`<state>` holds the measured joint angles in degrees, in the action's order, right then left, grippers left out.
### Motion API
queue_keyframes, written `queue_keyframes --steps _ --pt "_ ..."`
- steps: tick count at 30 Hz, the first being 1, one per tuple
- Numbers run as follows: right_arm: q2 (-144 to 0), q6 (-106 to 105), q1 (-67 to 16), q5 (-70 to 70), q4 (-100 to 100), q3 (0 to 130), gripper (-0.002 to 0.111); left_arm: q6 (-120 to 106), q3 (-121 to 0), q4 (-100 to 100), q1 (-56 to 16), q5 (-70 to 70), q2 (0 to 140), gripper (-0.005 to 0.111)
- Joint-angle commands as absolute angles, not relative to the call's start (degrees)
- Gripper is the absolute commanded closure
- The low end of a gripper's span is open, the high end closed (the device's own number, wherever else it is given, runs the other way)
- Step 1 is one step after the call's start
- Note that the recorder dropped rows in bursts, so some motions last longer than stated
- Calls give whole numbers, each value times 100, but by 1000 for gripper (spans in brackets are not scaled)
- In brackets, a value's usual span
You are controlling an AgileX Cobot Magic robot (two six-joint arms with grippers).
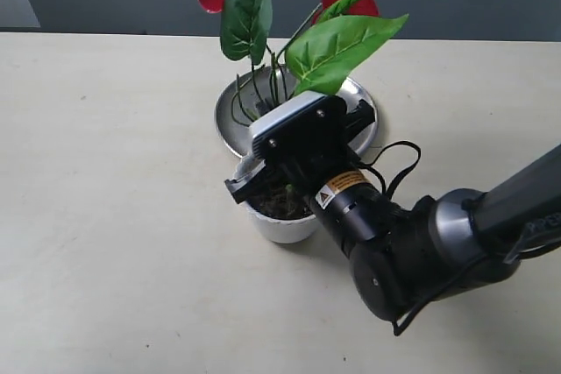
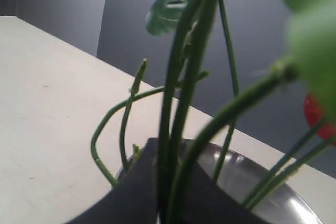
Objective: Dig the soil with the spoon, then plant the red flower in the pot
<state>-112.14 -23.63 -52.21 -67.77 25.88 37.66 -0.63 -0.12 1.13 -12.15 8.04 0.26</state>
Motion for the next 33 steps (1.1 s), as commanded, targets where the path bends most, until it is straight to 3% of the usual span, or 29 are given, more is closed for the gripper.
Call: queue_keyframes --steps 1,33 --pt "-11480 -2390 -5201 -6996 2619 3855 108 -63 0 89 -1255 730 0 106" --pt "-12020 -2375 -5213 -6930 2404 3867 108 -63 0 89 -1255 730 0 106"
